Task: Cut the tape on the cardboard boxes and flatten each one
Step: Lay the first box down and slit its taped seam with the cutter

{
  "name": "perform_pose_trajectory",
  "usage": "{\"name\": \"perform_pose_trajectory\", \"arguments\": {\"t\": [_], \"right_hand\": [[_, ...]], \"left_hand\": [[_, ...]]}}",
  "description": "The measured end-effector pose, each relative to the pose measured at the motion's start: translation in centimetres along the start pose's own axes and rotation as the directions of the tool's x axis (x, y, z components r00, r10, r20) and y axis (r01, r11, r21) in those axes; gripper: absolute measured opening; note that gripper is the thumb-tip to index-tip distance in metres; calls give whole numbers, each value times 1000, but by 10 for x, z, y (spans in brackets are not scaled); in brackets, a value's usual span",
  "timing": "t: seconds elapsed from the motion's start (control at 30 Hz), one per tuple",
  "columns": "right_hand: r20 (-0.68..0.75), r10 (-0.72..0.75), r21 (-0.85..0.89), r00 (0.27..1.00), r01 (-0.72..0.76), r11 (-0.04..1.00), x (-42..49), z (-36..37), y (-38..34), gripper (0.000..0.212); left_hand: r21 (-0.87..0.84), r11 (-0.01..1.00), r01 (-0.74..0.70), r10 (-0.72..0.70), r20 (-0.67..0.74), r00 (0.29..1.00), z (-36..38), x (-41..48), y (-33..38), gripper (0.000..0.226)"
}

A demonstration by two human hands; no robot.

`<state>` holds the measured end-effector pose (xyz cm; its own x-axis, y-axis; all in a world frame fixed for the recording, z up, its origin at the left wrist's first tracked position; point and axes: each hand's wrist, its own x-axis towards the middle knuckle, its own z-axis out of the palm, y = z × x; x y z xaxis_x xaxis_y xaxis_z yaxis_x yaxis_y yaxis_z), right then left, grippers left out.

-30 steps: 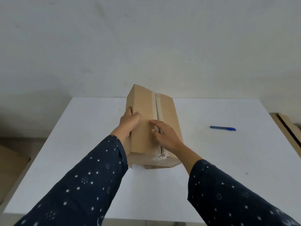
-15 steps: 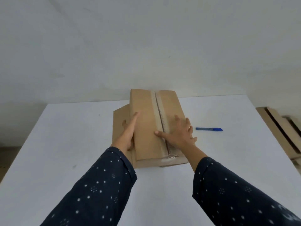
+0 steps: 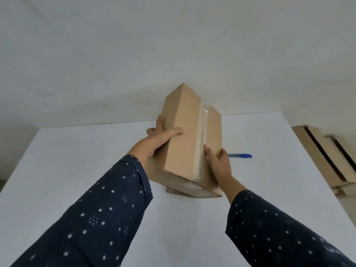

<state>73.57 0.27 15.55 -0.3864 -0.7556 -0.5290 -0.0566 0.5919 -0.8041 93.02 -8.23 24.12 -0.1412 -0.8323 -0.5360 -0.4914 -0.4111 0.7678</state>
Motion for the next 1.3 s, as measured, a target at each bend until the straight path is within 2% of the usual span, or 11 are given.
{"name": "perform_pose_trajectory", "arguments": {"t": [0.13,0.27,0.33,0.43,0.53,0.63,0.73,0.93,1.07,1.2,1.3], "right_hand": [[-7,-96,-233,995,92,968,7,-1,-13,104],[28,-211,-428,977,203,881,14,11,-20,84],[32,-255,-427,966,245,871,19,13,-22,64],[-68,-286,-399,956,237,886,37,-2,-17,41],[-30,-287,-678,958,192,710,65,-38,4,47],[115,-236,-895,965,203,397,82,-64,27,58],[72,-378,-950,923,178,255,89,-64,39,36],[-81,-437,-753,896,232,615,85,-49,-25,19],[-18,-586,-698,810,409,587,65,-3,-110,16],[174,-524,-722,834,469,508,46,52,-140,27],[209,-459,-676,864,466,571,52,75,-133,25]], "left_hand": [[-232,970,69,-58,56,997,-7,-2,-29,81],[-330,923,200,-226,-42,973,2,3,-88,66],[-314,942,119,-186,-193,963,9,9,-101,64],[146,982,-123,173,-410,896,19,13,-96,62],[601,785,-149,434,-362,825,22,23,-94,53],[693,701,-165,514,-331,792,20,36,-97,47],[694,692,-198,543,-321,776,15,47,-98,46],[675,711,-197,522,-319,791,12,48,-94,49],[632,761,-149,413,-294,862,10,48,-93,55],[626,764,-157,408,-280,869,7,48,-95,58],[613,769,-179,419,-273,866,4,48,-98,58]]}}
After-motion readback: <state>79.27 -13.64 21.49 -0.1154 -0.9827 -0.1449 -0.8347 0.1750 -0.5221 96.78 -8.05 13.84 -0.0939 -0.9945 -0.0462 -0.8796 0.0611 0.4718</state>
